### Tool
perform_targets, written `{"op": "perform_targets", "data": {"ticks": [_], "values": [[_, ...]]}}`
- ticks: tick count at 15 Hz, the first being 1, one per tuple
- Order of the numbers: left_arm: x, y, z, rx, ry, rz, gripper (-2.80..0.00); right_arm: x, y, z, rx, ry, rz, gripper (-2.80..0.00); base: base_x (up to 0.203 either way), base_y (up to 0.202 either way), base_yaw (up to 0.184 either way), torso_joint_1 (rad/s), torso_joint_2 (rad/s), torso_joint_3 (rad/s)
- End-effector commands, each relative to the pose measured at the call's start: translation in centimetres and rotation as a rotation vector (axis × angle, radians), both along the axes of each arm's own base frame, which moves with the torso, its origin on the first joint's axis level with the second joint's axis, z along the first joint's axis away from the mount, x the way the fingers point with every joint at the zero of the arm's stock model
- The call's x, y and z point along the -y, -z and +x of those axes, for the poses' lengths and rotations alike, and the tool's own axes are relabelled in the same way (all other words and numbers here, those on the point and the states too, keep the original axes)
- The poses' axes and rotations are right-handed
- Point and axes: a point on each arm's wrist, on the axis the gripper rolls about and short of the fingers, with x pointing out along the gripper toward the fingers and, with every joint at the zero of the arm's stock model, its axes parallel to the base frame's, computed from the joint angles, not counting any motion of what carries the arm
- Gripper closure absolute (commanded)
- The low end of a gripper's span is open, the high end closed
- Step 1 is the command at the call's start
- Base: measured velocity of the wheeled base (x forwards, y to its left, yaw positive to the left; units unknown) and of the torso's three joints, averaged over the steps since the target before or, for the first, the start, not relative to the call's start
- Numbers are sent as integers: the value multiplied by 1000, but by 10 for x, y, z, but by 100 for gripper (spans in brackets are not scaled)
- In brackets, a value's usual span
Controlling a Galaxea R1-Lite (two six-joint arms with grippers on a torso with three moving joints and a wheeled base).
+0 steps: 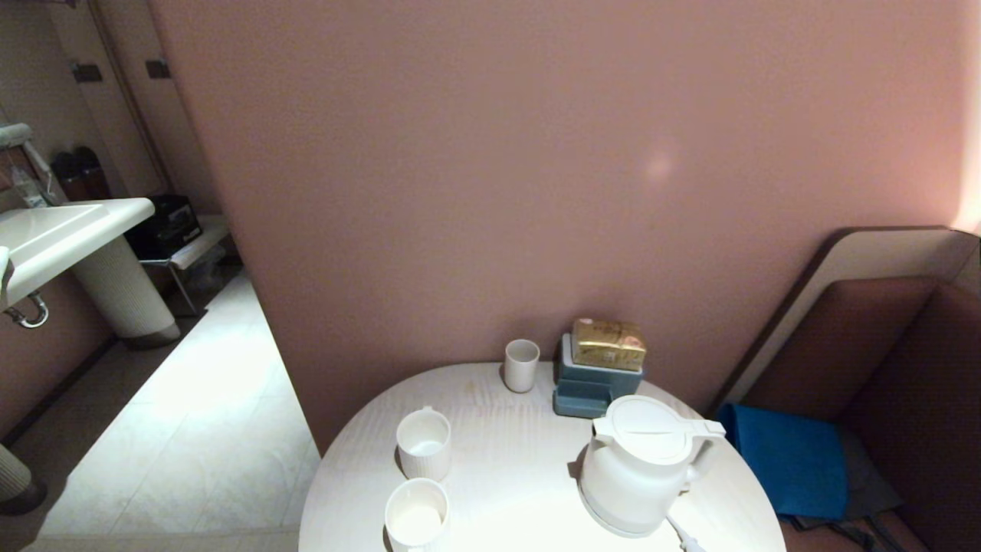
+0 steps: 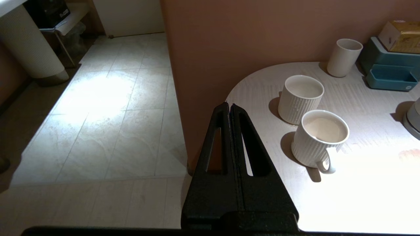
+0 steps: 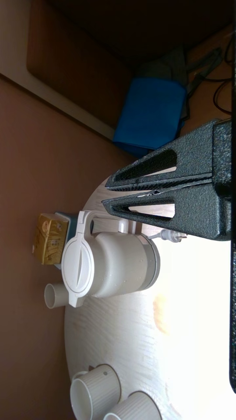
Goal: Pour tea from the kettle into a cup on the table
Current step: Pick up the kettle
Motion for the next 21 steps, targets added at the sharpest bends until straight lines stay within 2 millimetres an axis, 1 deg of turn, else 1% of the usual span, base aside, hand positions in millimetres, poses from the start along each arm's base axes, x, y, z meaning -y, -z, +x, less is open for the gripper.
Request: {"op": "perform_targets", "data": {"ticks": [1,21], "values": [[0,0,0,-1,0,0,0,0,0,0,-1,0,0,0,0,0,0,0,0,0],[0,0,0,-1,0,-1,0,0,0,0,2,7,0,0,0,0,0,0,0,0]]}}
